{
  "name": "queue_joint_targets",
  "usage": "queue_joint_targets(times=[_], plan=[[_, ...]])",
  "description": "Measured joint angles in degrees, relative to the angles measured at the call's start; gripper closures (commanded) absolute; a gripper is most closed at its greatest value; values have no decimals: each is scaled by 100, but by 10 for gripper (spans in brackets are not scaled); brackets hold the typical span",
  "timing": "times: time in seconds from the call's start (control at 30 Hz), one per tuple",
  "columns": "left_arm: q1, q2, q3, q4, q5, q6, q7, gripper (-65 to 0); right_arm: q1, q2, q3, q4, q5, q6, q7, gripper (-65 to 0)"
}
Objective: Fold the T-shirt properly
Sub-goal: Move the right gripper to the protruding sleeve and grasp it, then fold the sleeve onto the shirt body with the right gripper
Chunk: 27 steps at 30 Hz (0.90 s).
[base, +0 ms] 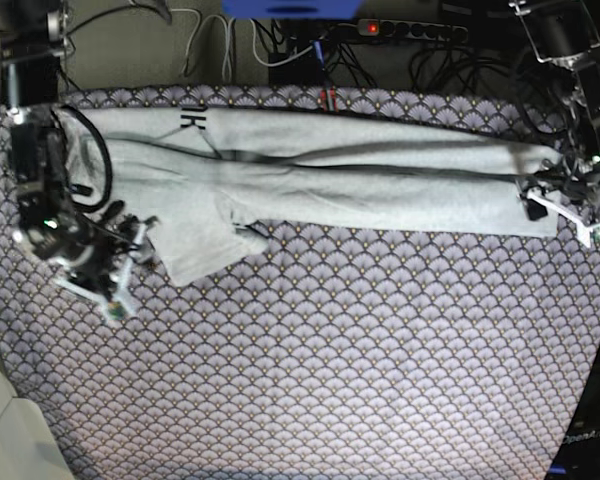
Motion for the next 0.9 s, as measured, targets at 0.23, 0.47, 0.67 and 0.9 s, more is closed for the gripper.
queue_joint_targets(times=[0.23,0.47,0.67,0.9], plan=[[92,-4,-9,2,0,0,0,-522,514,-352,-595,-1071,57,17,616,-374],[153,-2,-9,7,0,0,-42,-522,774,-461,-789,-2129,15,0,1156,-374],[164,-4,-9,7,0,0,-42,-522,951,-461,-796,-2531,39,0,1445,-373],[166,-4,-9,7,-2,0,-39,-522,852,-463,-734,-2485,35,-7,1475,-190]])
